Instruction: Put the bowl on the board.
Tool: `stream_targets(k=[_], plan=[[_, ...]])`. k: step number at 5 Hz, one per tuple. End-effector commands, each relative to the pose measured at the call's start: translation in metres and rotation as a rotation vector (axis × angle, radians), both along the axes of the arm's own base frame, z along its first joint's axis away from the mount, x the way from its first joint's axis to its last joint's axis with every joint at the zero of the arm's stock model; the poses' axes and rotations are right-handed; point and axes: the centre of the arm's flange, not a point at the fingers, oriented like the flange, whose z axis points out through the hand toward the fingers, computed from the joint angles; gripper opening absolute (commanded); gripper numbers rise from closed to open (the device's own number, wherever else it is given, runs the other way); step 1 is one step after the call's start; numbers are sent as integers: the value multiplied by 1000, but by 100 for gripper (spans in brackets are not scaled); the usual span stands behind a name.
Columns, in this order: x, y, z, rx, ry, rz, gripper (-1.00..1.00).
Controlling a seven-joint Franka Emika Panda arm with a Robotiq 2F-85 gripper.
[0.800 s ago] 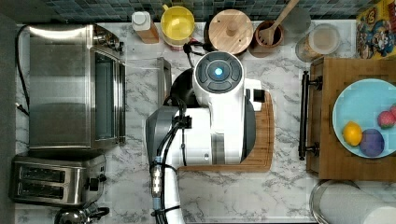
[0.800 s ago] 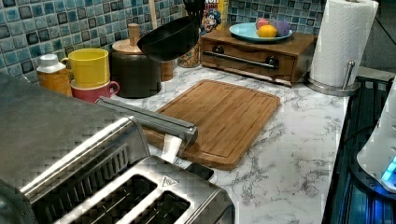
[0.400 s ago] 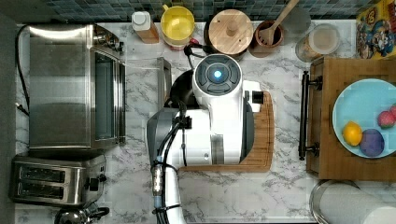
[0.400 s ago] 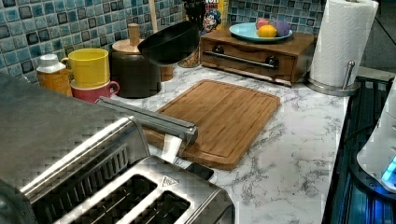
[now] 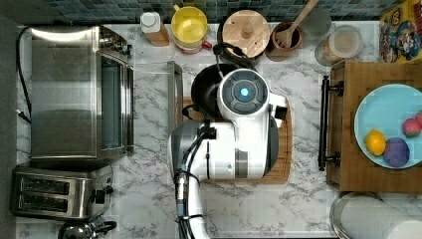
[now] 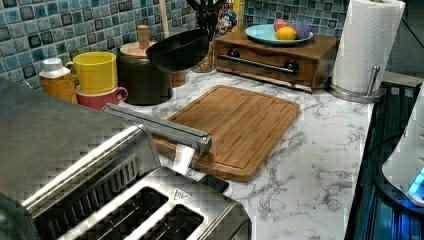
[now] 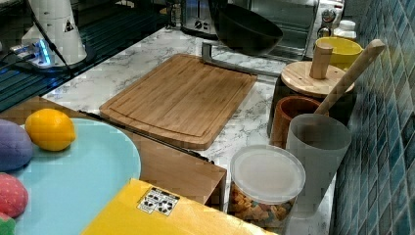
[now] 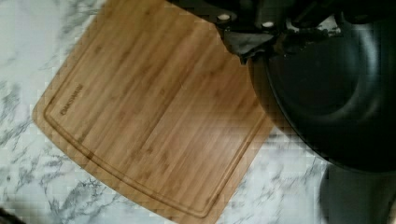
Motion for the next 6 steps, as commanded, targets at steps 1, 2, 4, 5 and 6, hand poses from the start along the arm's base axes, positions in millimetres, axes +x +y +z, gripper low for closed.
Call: stream_targets(k=[1, 2, 4, 5, 6], plan=[[-85, -63, -36, -32, -77, -407, -100], [-91, -61, -52, -49, -29, -483, -100], [-102, -71, -72, -74, -38, -612, -100], [-108, -74, -89, -77, -49, -620, -100], [-113, -71, -103, -93, -56, -607, -100]])
